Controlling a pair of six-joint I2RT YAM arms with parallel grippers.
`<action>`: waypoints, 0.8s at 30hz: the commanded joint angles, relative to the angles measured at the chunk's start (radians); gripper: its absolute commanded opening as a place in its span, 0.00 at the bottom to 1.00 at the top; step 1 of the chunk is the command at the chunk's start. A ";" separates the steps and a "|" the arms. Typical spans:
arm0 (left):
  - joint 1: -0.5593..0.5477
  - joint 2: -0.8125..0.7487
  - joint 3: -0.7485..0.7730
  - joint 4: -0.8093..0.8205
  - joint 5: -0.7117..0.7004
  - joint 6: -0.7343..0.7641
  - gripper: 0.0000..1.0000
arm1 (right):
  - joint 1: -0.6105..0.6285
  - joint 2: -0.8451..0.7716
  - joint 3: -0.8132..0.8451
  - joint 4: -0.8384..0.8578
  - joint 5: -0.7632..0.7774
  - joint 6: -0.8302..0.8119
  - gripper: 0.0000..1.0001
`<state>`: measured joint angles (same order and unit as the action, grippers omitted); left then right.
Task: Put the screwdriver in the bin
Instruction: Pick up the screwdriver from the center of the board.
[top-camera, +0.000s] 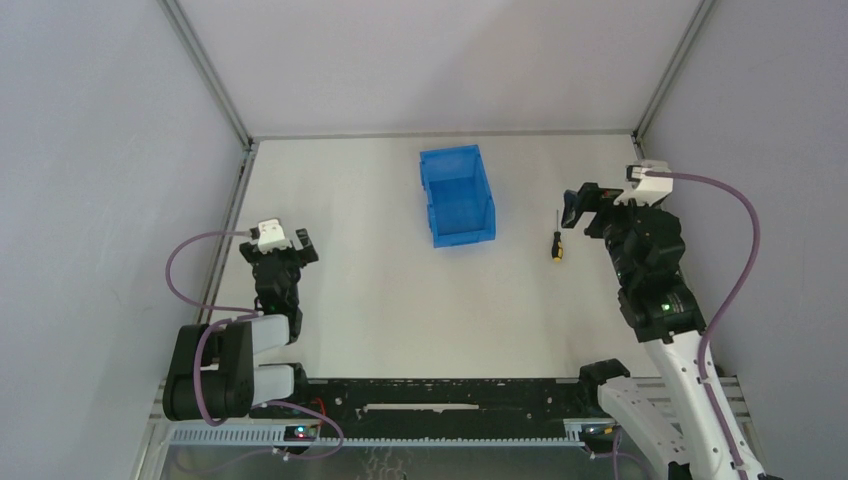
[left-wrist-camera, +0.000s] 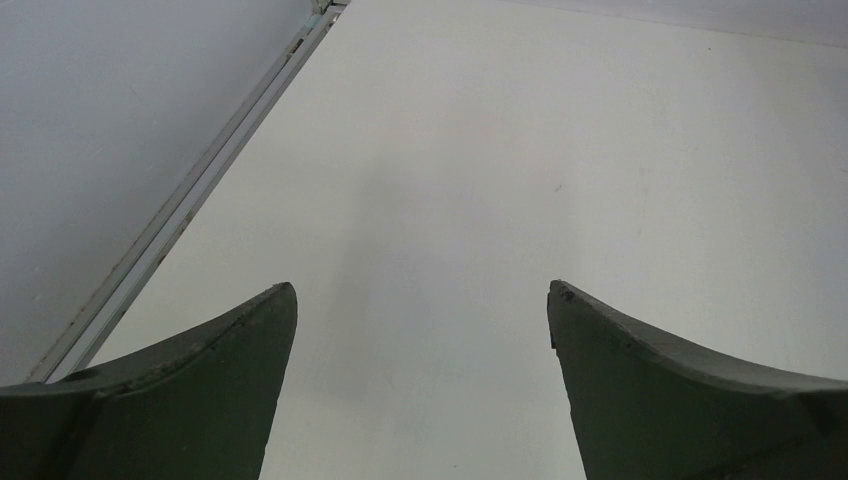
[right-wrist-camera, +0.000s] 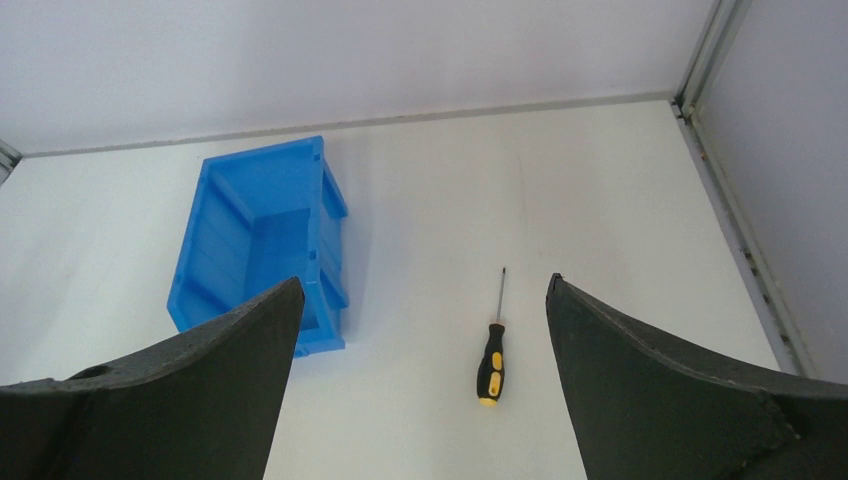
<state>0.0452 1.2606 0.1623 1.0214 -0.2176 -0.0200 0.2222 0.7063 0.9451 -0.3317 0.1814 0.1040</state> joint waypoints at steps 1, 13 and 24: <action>-0.004 -0.004 0.034 0.022 -0.011 -0.004 1.00 | 0.015 0.026 0.109 -0.145 0.028 0.000 1.00; -0.005 -0.004 0.035 0.022 -0.011 -0.005 1.00 | 0.016 0.104 0.187 -0.210 0.031 -0.011 0.99; -0.004 -0.004 0.034 0.022 -0.010 -0.005 1.00 | -0.018 0.348 0.187 -0.179 0.014 0.040 1.00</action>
<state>0.0452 1.2606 0.1619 1.0214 -0.2180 -0.0200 0.2226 1.0000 1.1027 -0.5323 0.1982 0.1120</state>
